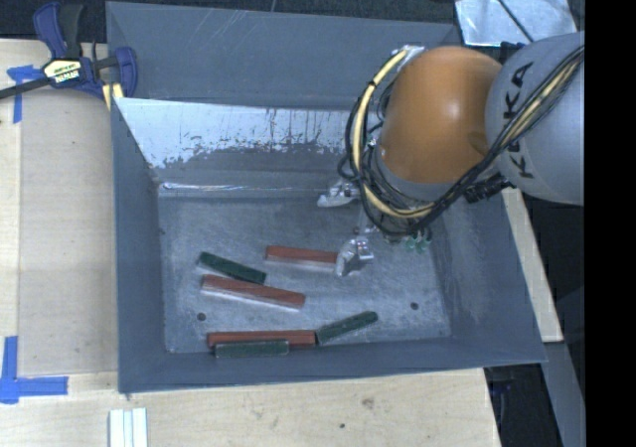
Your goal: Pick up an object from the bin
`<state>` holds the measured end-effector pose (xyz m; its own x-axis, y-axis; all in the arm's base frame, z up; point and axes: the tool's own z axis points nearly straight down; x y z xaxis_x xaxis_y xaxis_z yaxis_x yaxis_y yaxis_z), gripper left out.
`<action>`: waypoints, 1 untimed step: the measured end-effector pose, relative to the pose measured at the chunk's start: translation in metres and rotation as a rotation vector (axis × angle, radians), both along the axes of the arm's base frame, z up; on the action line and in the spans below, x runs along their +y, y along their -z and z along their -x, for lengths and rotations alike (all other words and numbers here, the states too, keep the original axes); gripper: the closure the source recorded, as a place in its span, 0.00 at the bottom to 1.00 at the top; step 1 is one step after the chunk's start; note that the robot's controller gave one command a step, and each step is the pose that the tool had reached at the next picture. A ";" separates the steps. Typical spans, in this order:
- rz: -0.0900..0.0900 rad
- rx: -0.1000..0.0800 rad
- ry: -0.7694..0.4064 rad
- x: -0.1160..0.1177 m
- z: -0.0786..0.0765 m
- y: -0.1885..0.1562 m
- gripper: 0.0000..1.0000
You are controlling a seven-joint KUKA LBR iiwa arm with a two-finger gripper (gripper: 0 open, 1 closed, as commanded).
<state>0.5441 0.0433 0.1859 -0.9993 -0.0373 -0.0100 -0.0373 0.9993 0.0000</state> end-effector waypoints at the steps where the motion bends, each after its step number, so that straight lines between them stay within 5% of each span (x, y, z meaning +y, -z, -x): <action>1: -0.001 0.003 0.055 0.007 -0.006 0.068 0.00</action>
Offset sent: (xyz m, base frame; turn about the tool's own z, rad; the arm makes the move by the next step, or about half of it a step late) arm 0.0220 -0.0226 -0.1159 0.1068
